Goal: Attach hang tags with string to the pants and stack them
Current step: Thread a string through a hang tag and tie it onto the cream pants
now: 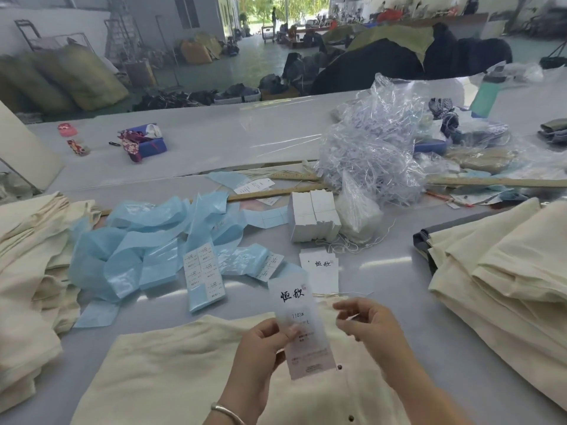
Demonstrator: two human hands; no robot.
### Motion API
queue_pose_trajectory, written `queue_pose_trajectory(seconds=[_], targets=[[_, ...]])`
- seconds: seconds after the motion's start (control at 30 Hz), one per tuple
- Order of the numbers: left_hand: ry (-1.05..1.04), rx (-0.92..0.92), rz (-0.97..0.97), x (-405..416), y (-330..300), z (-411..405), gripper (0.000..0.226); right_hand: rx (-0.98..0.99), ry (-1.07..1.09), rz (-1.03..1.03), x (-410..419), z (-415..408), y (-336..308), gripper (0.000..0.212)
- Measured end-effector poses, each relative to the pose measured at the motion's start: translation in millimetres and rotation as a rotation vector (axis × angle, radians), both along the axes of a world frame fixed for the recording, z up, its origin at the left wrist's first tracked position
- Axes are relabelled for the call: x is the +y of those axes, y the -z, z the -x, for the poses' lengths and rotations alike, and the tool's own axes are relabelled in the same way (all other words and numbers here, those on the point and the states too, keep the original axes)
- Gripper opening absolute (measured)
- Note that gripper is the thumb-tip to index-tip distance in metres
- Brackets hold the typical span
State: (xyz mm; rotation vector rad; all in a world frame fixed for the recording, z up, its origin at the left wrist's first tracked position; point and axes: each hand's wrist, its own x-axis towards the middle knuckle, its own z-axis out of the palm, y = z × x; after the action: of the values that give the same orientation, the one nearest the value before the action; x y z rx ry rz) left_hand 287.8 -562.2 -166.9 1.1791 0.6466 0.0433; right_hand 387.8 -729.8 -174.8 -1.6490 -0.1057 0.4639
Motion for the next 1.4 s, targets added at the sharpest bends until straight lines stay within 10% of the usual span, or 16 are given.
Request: queue_pose_trajectory(seconds=[0.17, 0.53, 0.8, 1.1, 1.4], targets=[[-0.148, 0.105, -0.063, 12.2, 18.1, -11.1, 0.011, -0.304, 0.078, 0.573, -25.6, -81.5, 46.5, 0.02], [-0.261, 0.236, -0.065, 12.1, 33.9, -15.5, 0.013, -0.598, -0.424, 1.122, 5.7, -135.8, 63.7, 0.011], [-0.27, 0.175, 0.101, 8.3, 26.2, -11.0, 0.028, -0.199, -0.104, 0.192, -0.8, -120.0, 20.6, 0.013], [-0.25, 0.025, -0.01, 13.6, 8.3, 10.8, 0.032, 0.365, -0.279, -0.412, 7.2, -53.9, -30.0, 0.02], [-0.093, -0.127, -0.178, 24.0, -26.3, 61.5, 0.041, -0.222, -0.301, -0.054, 34.6, 28.2, -78.7, 0.011]])
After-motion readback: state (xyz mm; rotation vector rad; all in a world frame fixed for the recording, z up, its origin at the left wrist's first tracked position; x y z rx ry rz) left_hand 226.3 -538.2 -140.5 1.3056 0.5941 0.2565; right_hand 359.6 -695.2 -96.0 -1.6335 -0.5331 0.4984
